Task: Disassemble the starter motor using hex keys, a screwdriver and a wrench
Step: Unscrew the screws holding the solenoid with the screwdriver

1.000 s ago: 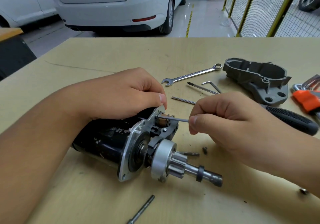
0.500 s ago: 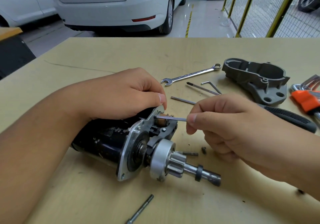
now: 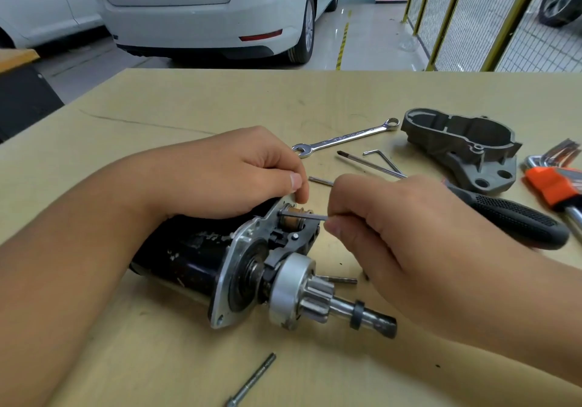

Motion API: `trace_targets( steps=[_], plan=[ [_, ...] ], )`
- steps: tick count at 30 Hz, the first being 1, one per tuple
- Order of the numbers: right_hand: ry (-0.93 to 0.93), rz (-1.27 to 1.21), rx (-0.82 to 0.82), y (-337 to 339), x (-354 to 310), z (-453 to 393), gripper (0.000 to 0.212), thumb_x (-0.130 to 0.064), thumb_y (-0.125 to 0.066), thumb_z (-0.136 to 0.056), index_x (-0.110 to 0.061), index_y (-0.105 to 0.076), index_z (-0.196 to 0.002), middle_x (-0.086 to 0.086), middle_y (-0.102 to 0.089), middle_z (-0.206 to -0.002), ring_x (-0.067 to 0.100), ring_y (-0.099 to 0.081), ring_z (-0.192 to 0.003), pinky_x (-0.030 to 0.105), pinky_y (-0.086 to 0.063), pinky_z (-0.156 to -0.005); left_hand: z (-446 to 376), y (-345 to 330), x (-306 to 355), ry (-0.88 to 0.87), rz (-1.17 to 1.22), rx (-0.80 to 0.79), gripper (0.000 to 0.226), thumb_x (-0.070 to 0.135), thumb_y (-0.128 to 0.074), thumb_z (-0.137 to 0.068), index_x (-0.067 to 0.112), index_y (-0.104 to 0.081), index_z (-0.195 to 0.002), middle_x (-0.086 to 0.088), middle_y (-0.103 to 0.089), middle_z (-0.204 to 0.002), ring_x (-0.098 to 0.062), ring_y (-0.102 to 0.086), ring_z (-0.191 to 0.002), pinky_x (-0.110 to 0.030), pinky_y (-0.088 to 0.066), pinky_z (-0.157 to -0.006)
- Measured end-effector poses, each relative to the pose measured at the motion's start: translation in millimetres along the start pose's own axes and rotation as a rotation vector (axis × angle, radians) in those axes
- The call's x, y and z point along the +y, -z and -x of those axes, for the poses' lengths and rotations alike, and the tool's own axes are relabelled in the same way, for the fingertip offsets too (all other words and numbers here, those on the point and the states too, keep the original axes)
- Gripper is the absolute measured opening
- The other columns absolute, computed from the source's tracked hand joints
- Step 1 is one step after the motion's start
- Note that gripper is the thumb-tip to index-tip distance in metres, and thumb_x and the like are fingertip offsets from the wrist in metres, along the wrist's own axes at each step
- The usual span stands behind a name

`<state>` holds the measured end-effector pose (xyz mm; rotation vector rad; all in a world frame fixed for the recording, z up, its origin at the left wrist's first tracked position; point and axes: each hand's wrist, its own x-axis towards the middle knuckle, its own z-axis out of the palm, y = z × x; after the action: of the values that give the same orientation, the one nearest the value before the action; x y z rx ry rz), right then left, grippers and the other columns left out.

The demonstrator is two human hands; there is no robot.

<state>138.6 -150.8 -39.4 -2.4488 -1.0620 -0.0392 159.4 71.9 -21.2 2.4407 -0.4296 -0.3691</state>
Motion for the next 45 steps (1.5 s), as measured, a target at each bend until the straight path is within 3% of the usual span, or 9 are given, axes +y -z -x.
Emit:
trace_targets(
  steps=[7, 13, 17, 20, 24, 29, 32, 35, 45],
  plan=[
    [0.012, 0.118, 0.03, 8.8, 7.2, -1.0, 0.028, -0.047, -0.041, -0.09, -0.029, -0.062, -0.086, -0.01, -0.056, -0.064, 0.015, -0.054, -0.064, 0.042, -0.049, -0.059, 5.7, 1.3, 2.3, -0.006, 0.029, 0.01, 0.033, 0.06, -0.067, -0.076, 0.034, -0.079, -0.091, 0.003, -0.076, -0.082, -0.013, -0.071, -0.077, -0.039, -0.057, -0.075],
    [-0.11, -0.193, 0.193, 7.6, 26.4, -5.5, 0.023, -0.05, -0.06, -0.082, -0.033, -0.075, -0.08, -0.018, -0.068, -0.073, -0.005, -0.063, -0.079, 0.024, -0.048, -0.066, 7.8, 3.0, 4.8, 0.056, -0.029, -0.023, 0.036, 0.053, -0.075, -0.064, 0.031, -0.079, -0.092, 0.001, -0.078, -0.087, -0.023, -0.074, -0.086, -0.054, -0.058, -0.086],
    [-0.267, -0.596, 0.322, 8.4, 33.6, -11.7, 0.023, -0.057, -0.077, -0.08, -0.034, -0.079, -0.083, 0.006, -0.066, -0.068, 0.005, -0.053, -0.058, 0.029, -0.04, -0.062, 5.6, 0.6, 4.8, 0.074, -0.054, 0.021, 0.027, 0.046, -0.072, -0.067, 0.034, -0.08, -0.089, 0.002, -0.076, -0.081, -0.021, -0.073, -0.078, -0.048, -0.059, -0.076],
    [-0.311, -0.674, 0.371, 8.4, 34.5, -12.7, 0.015, -0.049, -0.08, -0.082, -0.034, -0.08, -0.087, -0.01, -0.061, -0.057, -0.001, -0.051, -0.05, 0.025, -0.036, -0.06, 4.0, -1.0, 7.1, 0.082, -0.07, 0.042, 0.026, 0.046, -0.068, -0.066, 0.034, -0.08, -0.087, 0.005, -0.076, -0.08, -0.021, -0.072, -0.075, -0.046, -0.058, -0.07],
    [-0.348, -0.961, 0.322, 3.8, 23.9, -14.6, 0.024, -0.031, -0.072, -0.091, -0.011, -0.072, -0.077, 0.004, -0.062, -0.059, 0.015, -0.053, -0.049, 0.033, -0.046, -0.049, 3.2, -2.2, 7.8, 0.081, -0.089, 0.058, 0.026, 0.046, -0.066, -0.067, 0.033, -0.079, -0.085, 0.006, -0.075, -0.078, -0.019, -0.071, -0.074, -0.046, -0.059, -0.071],
    [-0.455, -1.32, 0.21, 1.4, 0.7, -22.2, 0.023, -0.023, -0.049, -0.107, -0.004, -0.052, -0.093, 0.019, -0.066, -0.065, 0.036, -0.069, -0.051, 0.04, -0.057, -0.046, 0.5, -2.6, 9.3, 0.06, -0.088, 0.024, 0.024, 0.042, -0.063, -0.069, 0.032, -0.079, -0.084, 0.001, -0.074, -0.076, -0.025, -0.07, -0.078, -0.052, -0.059, -0.076],
    [-0.441, -1.351, 0.123, 3.3, -5.6, -24.3, 0.007, -0.004, -0.06, -0.1, -0.006, -0.053, -0.1, 0.023, -0.065, -0.071, 0.041, -0.073, -0.062, 0.041, -0.061, -0.055, -0.6, -2.6, 9.1, 0.06, -0.063, 0.013, 0.024, 0.04, -0.061, -0.07, 0.031, -0.079, -0.082, -0.001, -0.071, -0.071, -0.02, -0.066, -0.069, -0.044, -0.056, -0.067],
    [-0.434, -1.308, 0.094, 4.0, -5.0, -23.1, 0.027, 0.018, -0.067, -0.085, -0.001, -0.056, -0.101, 0.019, -0.062, -0.067, 0.039, -0.075, -0.067, 0.037, -0.062, -0.058, -1.4, -3.6, 8.1, 0.07, -0.03, 0.025, 0.028, 0.038, -0.06, -0.068, 0.028, -0.081, -0.082, 0.002, -0.065, -0.062, -0.006, -0.054, -0.056, -0.029, -0.044, -0.057],
    [-0.471, -1.07, 0.143, -1.6, -11.7, -26.3, 0.033, 0.013, -0.081, -0.073, 0.001, -0.061, -0.097, 0.015, -0.062, -0.055, 0.033, -0.069, -0.051, 0.034, -0.057, -0.049, -1.7, -3.7, 2.2, 0.051, 0.041, 0.051, 0.024, 0.038, -0.068, -0.065, 0.029, -0.081, -0.083, 0.003, -0.073, -0.069, -0.005, -0.058, -0.056, -0.03, -0.048, -0.059]
  ],
)
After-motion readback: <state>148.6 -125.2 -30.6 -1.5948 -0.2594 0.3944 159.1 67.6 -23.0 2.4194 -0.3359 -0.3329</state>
